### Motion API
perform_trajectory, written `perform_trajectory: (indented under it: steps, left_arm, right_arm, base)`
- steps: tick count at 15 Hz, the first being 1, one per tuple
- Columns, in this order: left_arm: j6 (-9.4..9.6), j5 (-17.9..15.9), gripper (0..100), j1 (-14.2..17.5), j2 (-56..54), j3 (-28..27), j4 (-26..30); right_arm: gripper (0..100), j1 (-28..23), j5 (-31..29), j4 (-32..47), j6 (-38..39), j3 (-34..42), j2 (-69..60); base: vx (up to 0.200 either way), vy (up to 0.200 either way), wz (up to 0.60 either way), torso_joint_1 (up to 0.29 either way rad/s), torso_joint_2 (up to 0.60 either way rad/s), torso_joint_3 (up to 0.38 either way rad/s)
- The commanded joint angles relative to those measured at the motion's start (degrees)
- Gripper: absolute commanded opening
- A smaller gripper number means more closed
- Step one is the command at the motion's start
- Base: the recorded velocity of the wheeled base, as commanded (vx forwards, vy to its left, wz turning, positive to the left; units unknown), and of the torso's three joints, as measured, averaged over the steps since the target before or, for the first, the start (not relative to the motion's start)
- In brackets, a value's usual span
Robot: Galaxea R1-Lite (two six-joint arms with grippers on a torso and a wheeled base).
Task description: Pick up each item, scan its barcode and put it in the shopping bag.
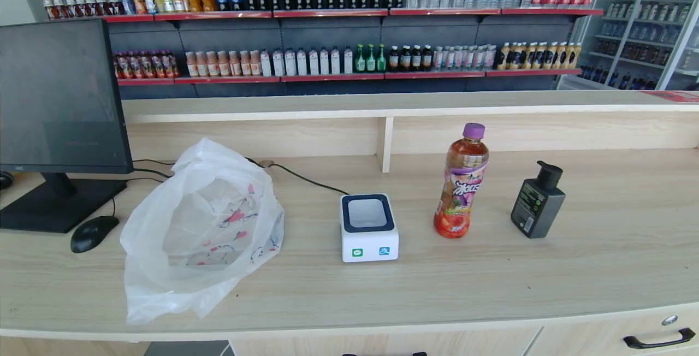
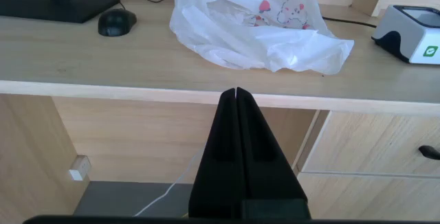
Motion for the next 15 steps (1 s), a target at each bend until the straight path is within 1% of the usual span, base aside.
perform_trajectory:
  steps: [1,12,13,15]
  left_arm:
    - [-0.01,0.0,0,0.0,0.0,0.0,0.0]
    - [-0.01,0.0,0,0.0,0.0,0.0,0.0]
    - [-0.01,0.0,0,0.0,0.0,0.0,0.0]
    - [-0.01,0.0,0,0.0,0.0,0.0,0.0]
  right_arm:
    - [100,0.0,0.0,0.0,0.0,0.0,0.0]
    - [100,0.0,0.1,-0.4,-0.9,0.0,0.0]
    - [100,0.1,1.1,-0.7,-1.5,-2.5,0.4]
    - [100,0.2,2.6,1.0,-1.5,-9.3,5.9]
  base:
    - [0.0,0.0,0.0,0.0,0.0,0.0]
    - [0.0,0.0,0.0,0.0,0.0,0.0]
    - [0.0,0.0,0.0,0.0,0.0,0.0]
    - [0.0,0.0,0.0,0.0,0.0,0.0]
